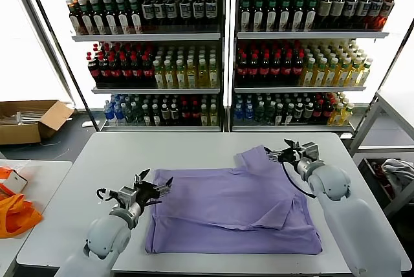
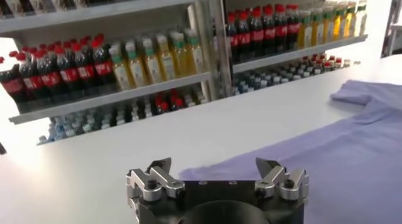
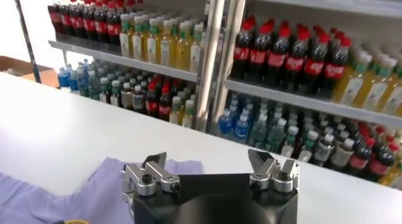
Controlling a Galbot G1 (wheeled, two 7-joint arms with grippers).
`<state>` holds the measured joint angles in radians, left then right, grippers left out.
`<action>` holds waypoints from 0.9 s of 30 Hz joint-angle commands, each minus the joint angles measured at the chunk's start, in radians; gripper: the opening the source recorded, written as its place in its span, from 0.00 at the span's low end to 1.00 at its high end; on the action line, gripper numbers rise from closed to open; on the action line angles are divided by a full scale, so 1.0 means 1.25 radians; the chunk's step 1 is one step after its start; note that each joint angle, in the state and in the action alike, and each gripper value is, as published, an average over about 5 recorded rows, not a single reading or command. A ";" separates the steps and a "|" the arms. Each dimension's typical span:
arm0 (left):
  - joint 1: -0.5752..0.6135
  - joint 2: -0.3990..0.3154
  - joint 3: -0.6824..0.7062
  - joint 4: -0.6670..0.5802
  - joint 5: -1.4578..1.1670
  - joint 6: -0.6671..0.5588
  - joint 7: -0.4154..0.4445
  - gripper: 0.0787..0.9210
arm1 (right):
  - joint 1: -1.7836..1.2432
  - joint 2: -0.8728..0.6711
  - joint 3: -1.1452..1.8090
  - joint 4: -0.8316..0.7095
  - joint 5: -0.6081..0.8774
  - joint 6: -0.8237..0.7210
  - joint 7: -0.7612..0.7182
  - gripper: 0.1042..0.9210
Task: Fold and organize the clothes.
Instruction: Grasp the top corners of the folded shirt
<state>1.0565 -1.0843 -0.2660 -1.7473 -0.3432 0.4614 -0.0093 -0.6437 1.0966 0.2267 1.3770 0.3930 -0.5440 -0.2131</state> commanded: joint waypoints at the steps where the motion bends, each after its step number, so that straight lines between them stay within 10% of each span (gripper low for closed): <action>1: -0.066 0.015 0.017 0.074 -0.045 0.018 -0.010 0.88 | 0.065 0.058 -0.027 -0.104 0.012 -0.030 -0.015 0.88; 27: -0.096 -0.041 0.030 0.132 -0.050 0.009 -0.030 0.88 | 0.068 0.107 -0.007 -0.162 0.015 -0.030 0.046 0.88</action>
<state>0.9472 -1.1253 -0.2309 -1.6035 -0.4021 0.4735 -0.0435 -0.5661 1.2181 0.2181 1.1953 0.4107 -0.5775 -0.1613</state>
